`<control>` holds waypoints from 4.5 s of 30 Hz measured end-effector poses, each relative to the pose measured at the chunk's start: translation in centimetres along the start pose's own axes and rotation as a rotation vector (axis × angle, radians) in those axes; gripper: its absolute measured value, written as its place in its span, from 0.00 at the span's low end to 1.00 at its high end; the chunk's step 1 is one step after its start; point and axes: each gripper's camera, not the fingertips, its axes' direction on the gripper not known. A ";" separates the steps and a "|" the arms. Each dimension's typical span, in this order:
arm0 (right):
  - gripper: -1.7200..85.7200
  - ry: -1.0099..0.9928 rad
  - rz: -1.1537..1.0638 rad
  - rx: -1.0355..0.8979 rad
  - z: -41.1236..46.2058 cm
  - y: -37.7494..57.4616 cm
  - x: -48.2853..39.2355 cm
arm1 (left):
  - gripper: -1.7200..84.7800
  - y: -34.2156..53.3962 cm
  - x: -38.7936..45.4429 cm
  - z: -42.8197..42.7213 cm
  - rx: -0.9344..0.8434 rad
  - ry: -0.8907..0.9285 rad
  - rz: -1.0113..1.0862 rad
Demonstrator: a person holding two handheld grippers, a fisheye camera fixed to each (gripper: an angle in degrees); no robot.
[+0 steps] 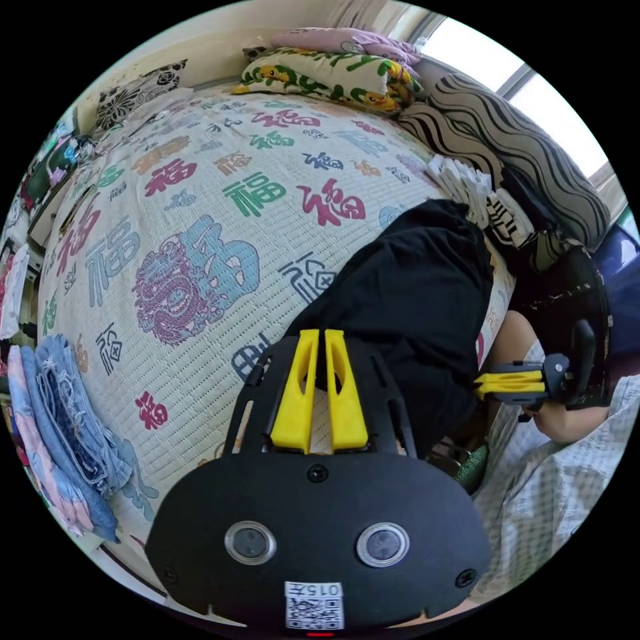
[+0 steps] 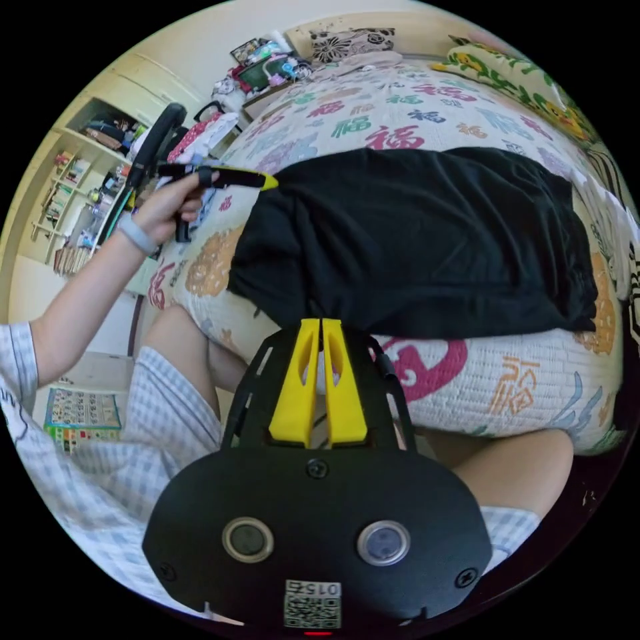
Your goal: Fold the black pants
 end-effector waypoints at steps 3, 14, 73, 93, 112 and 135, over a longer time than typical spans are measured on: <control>0.03 0.055 -0.040 -0.037 3.4 1.2 -1.1 | 0.03 1.7 -1.4 0.3 -0.028 0.028 -0.036; 0.11 0.177 -0.222 -0.028 13.2 -4.9 -6.9 | 0.09 11.4 -0.2 -4.2 0.001 0.145 0.061; 0.04 -0.454 -0.567 -0.135 15.8 -30.1 -8.6 | 0.05 32.5 9.2 -15.4 0.538 0.189 -0.303; 0.11 -0.383 -0.141 0.059 -1.4 -22.8 26.6 | 0.12 13.5 27.6 4.5 0.257 0.366 -0.003; 0.07 -0.269 0.182 0.033 -9.6 -16.0 31.1 | 0.10 -4.8 18.1 11.2 0.017 -0.068 0.216; 0.15 -0.727 0.248 -0.043 -19.3 -30.7 39.8 | 0.20 6.8 2.3 14.3 0.127 0.646 -0.436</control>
